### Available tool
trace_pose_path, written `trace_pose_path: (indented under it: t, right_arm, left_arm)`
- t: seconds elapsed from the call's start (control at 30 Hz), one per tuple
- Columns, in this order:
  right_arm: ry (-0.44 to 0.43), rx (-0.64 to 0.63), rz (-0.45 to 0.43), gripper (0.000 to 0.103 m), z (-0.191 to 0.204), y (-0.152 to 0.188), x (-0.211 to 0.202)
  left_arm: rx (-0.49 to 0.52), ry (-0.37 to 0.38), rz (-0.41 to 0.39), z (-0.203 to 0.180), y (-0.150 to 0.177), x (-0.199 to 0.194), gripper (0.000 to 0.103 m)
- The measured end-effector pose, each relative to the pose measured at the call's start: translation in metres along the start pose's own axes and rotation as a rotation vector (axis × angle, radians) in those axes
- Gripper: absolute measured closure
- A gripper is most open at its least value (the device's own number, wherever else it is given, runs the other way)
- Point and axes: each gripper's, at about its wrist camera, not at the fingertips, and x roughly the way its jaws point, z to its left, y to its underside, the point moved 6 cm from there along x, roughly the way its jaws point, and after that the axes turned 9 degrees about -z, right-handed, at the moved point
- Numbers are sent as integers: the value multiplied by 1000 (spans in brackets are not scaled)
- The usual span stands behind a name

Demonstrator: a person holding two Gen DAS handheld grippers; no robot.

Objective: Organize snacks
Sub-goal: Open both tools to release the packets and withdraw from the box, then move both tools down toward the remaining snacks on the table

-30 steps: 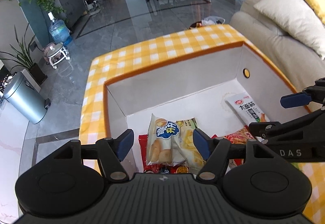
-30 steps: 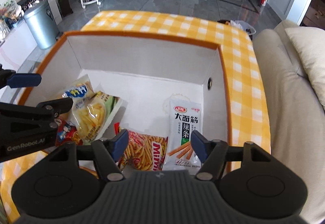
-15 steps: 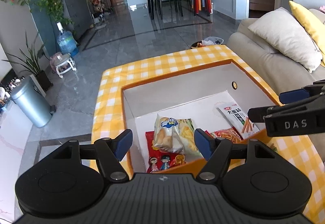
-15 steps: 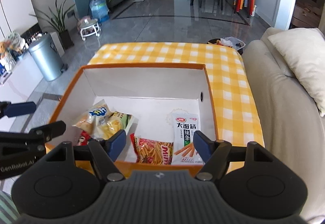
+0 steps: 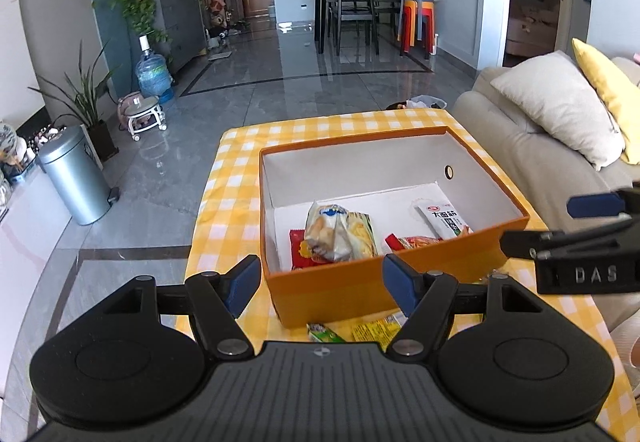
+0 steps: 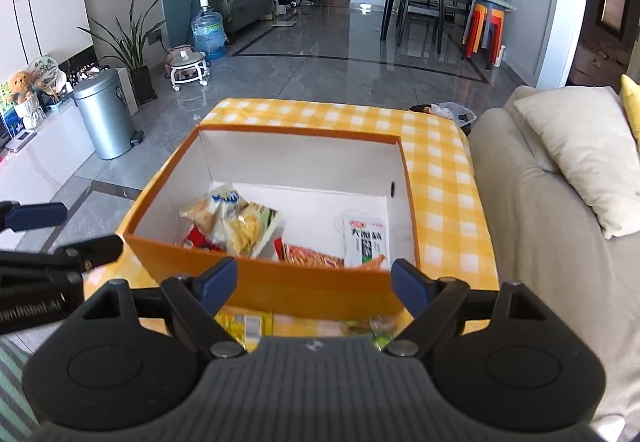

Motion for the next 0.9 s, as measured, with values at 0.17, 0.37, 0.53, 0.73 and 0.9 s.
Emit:
trace_pose_path:
  t: [0.17,0.37,0.53,0.73,0.9]
  right_arm:
    - [14,16,11,22,0,24,-16]
    - [31,46,14,22,-1,50,-28]
    - [47,47,14,22,2,69,-34]
    - [56,51,81,22,-2,97,-28]
    - [68,53,124,22,-6,108,-19]
  left_arm:
    - [-13,12,14,-4,14,-6,21]
    - [-9,45,91,-11,43,-6,21]
    - [17,91,169,-21,60,-5,21]
    - [7,120,231,-30,84,-2,21]
    - [-21,120,265,-30,93,4,25]
